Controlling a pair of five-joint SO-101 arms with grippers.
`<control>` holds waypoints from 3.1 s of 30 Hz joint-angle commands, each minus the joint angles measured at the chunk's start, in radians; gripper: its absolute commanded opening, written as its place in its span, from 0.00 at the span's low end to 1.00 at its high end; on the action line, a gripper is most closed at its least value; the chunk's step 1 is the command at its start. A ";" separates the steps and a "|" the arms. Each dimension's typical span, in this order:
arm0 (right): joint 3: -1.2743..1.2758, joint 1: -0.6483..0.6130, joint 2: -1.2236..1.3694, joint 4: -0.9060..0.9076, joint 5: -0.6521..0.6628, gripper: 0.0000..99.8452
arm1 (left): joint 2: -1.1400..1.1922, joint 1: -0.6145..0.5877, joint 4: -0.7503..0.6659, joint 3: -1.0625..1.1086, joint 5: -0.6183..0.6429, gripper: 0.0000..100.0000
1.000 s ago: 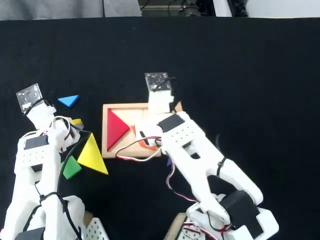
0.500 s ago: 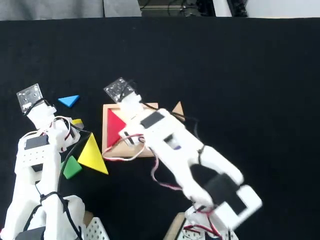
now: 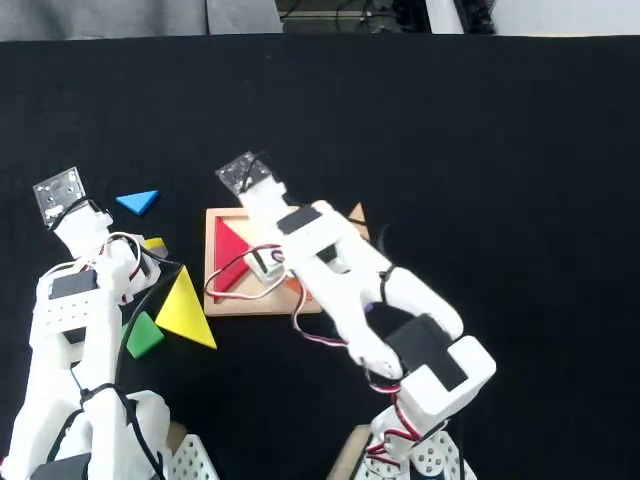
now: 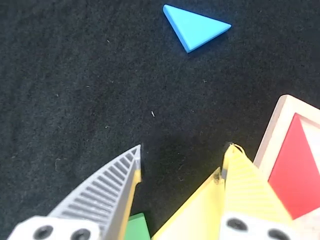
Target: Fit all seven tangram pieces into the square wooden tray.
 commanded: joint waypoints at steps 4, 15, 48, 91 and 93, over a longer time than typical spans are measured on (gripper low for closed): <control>-0.056 0.055 -0.008 0.009 0.008 0.01 | -0.018 0.012 -0.011 -0.002 -0.002 0.26; -0.058 0.068 -0.090 0.011 0.008 0.01 | -0.020 0.012 -0.011 -0.002 -0.002 0.26; 0.300 0.265 -0.605 0.526 0.009 0.10 | -0.020 0.008 -0.069 0.038 -0.003 0.26; -0.229 0.410 0.002 0.457 0.137 0.01 | -0.021 0.001 -0.068 0.039 -0.003 0.26; -0.223 0.411 -0.071 0.491 0.094 0.01 | -0.021 0.001 -0.068 0.039 -0.003 0.26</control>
